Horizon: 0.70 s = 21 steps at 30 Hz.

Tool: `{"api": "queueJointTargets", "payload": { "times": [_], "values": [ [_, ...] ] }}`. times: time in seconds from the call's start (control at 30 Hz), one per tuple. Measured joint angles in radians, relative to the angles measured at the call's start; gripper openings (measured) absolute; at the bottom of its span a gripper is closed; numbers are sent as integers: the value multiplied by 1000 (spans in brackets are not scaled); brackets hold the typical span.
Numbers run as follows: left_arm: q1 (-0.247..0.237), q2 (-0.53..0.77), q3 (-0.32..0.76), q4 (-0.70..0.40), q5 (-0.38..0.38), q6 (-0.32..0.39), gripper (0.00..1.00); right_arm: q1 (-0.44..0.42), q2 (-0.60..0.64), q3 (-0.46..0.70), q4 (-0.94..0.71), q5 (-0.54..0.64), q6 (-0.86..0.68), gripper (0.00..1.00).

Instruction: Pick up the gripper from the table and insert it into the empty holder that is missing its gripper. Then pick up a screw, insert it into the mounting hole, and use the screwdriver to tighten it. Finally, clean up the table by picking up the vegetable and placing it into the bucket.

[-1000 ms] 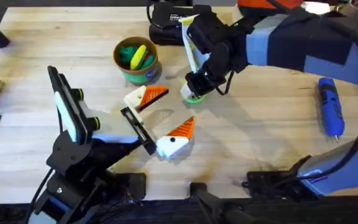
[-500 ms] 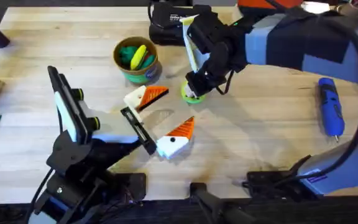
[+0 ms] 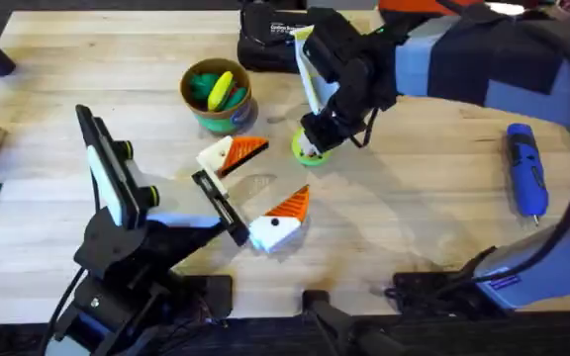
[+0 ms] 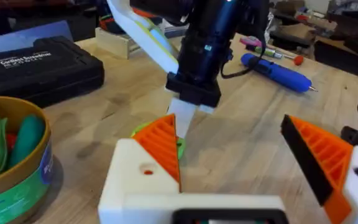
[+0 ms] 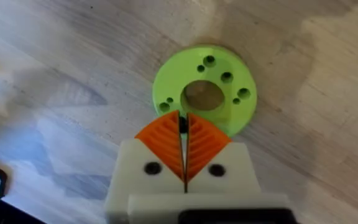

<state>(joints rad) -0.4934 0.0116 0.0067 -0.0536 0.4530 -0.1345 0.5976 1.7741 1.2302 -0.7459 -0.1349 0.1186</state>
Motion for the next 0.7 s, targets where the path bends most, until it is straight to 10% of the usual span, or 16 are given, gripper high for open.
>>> {"api": "queueJointTargets", "payload": {
  "times": [0.7],
  "values": [
    [0, 0, 0, 0, 0, 0, 985, -3, 0, 464, -317, 0, -97, 7]
  ]
}}
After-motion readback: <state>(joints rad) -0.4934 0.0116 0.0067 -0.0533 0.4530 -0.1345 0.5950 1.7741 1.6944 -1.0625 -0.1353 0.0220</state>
